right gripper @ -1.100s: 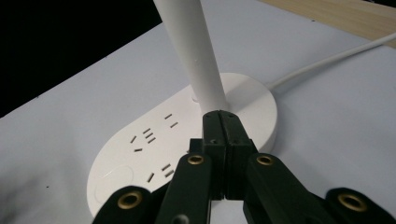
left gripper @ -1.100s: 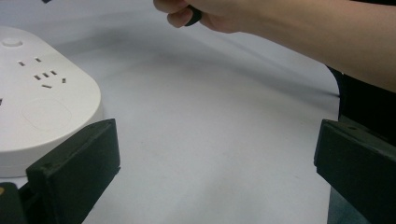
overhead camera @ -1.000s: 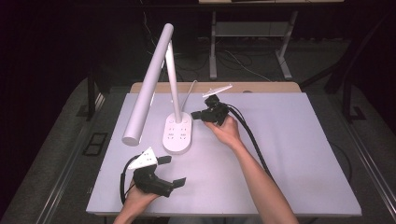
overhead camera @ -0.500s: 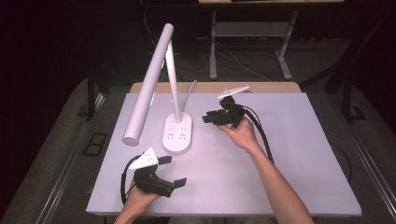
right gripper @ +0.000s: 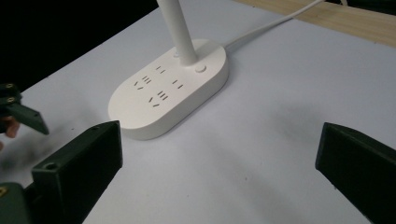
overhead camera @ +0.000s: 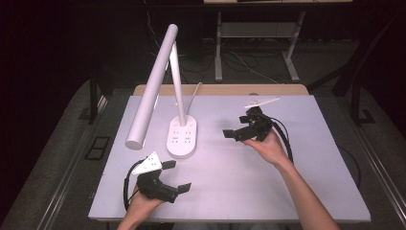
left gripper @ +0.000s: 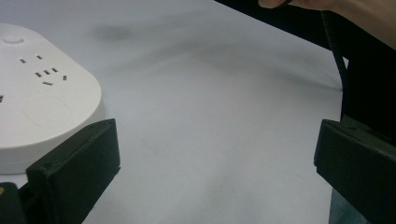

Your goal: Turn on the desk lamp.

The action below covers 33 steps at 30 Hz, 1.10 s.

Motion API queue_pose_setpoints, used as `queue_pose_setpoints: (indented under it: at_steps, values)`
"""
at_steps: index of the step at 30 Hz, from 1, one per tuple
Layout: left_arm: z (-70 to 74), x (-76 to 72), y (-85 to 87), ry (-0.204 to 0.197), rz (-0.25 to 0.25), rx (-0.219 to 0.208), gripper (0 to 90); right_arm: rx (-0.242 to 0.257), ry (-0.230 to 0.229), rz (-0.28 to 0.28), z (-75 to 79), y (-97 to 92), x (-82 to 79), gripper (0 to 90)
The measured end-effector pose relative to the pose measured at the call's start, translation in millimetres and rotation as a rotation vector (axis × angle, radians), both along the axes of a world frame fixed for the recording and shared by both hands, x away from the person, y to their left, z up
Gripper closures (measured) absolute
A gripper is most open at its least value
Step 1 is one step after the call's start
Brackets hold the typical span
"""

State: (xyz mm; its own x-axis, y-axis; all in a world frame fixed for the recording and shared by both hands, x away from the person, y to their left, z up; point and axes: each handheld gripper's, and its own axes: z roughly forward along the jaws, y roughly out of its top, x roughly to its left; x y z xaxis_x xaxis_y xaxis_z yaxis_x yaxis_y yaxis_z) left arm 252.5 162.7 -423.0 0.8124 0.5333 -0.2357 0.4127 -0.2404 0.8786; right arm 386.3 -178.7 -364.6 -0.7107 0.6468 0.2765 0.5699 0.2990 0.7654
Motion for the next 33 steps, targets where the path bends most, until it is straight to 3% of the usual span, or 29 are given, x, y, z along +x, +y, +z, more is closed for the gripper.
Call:
queue_pose_setpoints:
  at_steps: [10,19,33]
  values:
    - [1.1,-2.5,0.2,-0.003,0.007,0.004,0.0,0.049,-0.018,-0.026,-3.5,-43.6,-36.4,0.4]
    - [1.6,-3.2,1.8,-0.005,0.010,0.000,0.0,0.060,-0.019,-0.067,-12.1,-73.6,-59.3,0.4]
    - [1.1,-3.2,2.0,0.000,0.018,0.003,0.0,0.075,-0.030,-0.099,-23.7,-103.7,-99.4,0.5]
